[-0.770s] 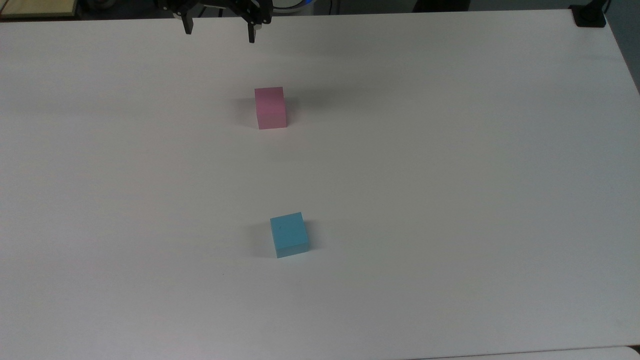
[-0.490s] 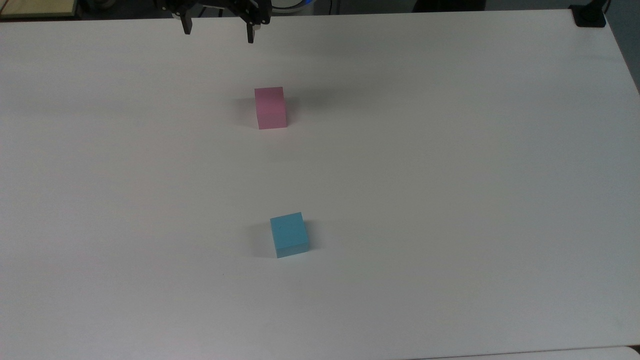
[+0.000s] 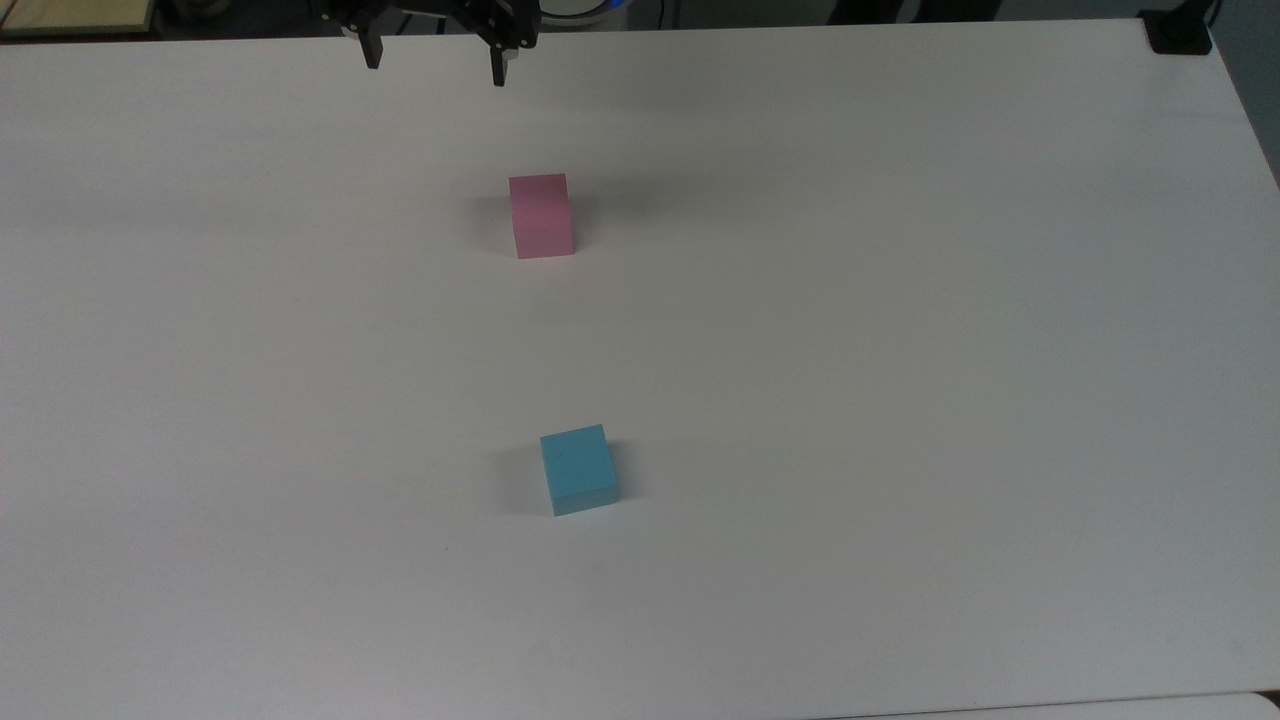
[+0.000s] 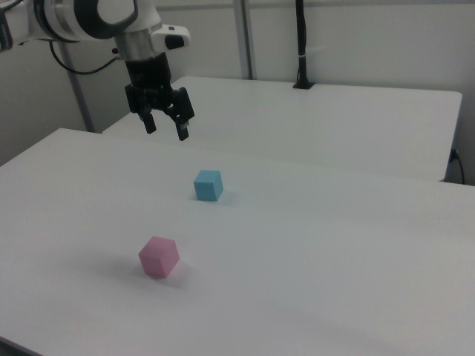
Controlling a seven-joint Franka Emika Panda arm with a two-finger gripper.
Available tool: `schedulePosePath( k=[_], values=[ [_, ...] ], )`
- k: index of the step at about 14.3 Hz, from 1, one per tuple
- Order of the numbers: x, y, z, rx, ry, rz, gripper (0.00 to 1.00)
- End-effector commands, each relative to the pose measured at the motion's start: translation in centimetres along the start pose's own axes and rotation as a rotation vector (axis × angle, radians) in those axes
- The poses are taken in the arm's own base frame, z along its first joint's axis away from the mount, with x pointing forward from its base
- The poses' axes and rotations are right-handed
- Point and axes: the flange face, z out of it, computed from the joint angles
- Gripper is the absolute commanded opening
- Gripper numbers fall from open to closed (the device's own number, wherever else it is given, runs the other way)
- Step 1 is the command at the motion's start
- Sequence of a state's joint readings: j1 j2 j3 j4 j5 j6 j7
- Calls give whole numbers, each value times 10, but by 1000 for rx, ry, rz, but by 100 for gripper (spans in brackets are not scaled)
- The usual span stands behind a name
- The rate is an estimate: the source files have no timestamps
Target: Put blue cube on pink cube
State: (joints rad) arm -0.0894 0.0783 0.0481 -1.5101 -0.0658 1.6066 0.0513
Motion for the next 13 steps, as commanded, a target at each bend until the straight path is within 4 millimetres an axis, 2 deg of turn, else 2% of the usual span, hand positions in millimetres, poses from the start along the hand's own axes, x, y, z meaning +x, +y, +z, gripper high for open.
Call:
schedulePosePath(
  k=[1,4,13],
  values=[
    [-5,4,-5,28,1,5,100],
    [-7,4,-10,38,5,8,100],
    [-5,13,-6,50,4,23,100]
  ],
)
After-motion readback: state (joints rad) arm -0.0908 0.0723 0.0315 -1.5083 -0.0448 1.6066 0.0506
